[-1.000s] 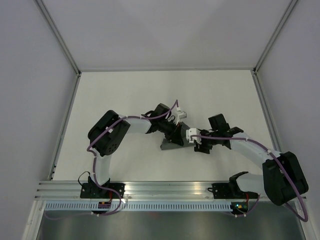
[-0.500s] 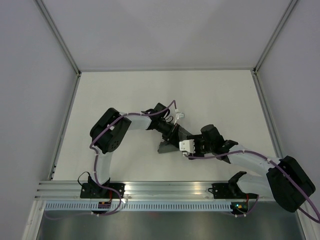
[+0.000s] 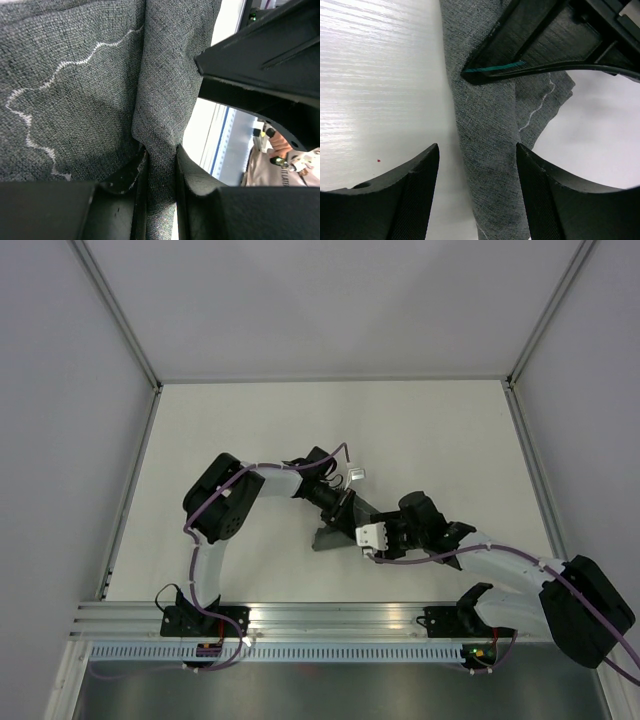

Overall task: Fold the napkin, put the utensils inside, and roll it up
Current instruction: Roll the napkin with the utensil

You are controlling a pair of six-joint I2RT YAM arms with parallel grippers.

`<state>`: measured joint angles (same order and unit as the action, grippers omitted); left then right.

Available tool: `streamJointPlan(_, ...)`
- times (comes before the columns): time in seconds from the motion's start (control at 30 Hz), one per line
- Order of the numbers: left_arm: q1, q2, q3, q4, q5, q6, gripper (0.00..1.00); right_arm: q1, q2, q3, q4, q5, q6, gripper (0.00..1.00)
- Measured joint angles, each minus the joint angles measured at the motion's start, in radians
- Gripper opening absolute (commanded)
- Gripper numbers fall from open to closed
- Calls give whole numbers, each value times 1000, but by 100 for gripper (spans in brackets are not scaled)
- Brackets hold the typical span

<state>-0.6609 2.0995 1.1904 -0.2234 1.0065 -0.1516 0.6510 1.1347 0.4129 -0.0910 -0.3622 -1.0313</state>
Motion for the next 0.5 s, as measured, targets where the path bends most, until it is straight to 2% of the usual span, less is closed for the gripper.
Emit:
streamJointPlan(0.23,10,11,2,-29,30,0,6,34,63,15,6,3,0,67)
streamJointPlan(0.43,14,19,8,-56,43,0,12,43,107,25,36,16,3,57)
streamJointPlan(0.5,14,19,8,-60,44,1,15,44,114,27,50,26,10,49)
